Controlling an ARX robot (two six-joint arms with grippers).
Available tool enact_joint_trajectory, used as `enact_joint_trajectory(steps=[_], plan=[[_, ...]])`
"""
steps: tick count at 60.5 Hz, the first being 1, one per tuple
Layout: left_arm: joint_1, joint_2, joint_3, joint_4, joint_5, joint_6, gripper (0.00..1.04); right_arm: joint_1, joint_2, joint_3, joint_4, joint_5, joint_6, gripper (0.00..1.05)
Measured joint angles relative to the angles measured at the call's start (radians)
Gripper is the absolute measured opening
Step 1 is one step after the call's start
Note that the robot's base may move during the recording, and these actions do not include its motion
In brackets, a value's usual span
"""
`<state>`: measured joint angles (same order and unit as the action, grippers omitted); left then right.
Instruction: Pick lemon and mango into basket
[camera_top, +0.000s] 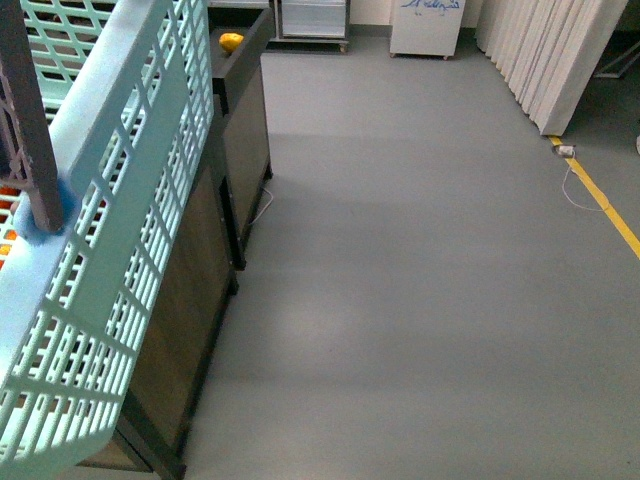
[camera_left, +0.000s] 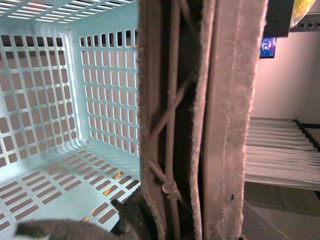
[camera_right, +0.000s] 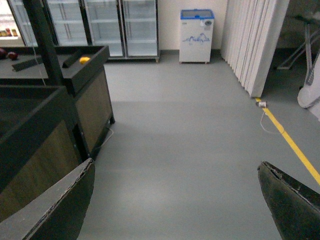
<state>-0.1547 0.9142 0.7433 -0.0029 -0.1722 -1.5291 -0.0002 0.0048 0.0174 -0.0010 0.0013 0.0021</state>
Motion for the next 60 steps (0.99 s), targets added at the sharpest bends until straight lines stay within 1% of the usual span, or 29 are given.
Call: enact_joint_trajectory(steps=[60], plan=[[0.0,0.001,-0.002,-0.002,-0.001,0.002,0.16,0.0,0.0,0.0,0.0,-0.001,0.0,0.96]])
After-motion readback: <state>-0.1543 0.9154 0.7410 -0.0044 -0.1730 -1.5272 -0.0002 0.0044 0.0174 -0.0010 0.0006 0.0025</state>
